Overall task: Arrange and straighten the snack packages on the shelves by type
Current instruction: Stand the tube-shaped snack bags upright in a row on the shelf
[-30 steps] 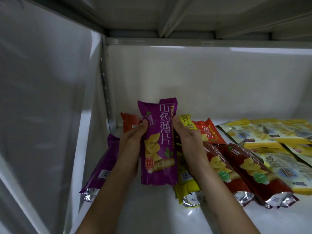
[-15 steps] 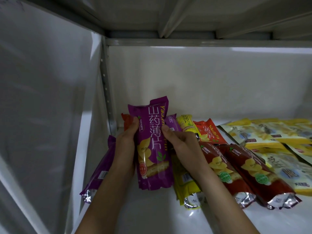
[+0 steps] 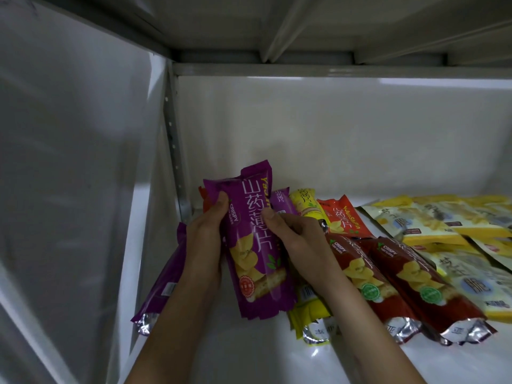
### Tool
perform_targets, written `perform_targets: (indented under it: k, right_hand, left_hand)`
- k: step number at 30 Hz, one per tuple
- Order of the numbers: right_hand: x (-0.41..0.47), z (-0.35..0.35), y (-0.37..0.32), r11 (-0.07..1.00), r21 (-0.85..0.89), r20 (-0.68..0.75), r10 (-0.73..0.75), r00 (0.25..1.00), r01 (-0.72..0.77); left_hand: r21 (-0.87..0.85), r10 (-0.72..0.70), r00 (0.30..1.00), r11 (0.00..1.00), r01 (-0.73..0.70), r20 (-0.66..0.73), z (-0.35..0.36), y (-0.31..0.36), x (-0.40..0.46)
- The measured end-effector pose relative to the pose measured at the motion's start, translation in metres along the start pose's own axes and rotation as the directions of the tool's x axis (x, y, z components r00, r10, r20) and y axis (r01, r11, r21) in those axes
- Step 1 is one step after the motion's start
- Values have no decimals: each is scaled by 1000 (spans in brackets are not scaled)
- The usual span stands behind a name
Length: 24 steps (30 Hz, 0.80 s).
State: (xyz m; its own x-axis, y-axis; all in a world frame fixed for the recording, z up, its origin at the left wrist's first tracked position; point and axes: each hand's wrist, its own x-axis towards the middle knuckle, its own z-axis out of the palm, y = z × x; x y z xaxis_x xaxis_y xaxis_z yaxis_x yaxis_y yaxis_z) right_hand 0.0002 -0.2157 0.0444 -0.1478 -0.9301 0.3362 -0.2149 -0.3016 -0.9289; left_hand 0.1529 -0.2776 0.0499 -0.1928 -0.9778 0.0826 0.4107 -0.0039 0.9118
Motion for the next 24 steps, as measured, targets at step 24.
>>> perform_targets:
  k: [24]
  right_hand:
    - [8,7,2,987,67,-261,-122,958,144]
  left_hand:
    - [136,-70,991,989,54,113,11,-3,-8]
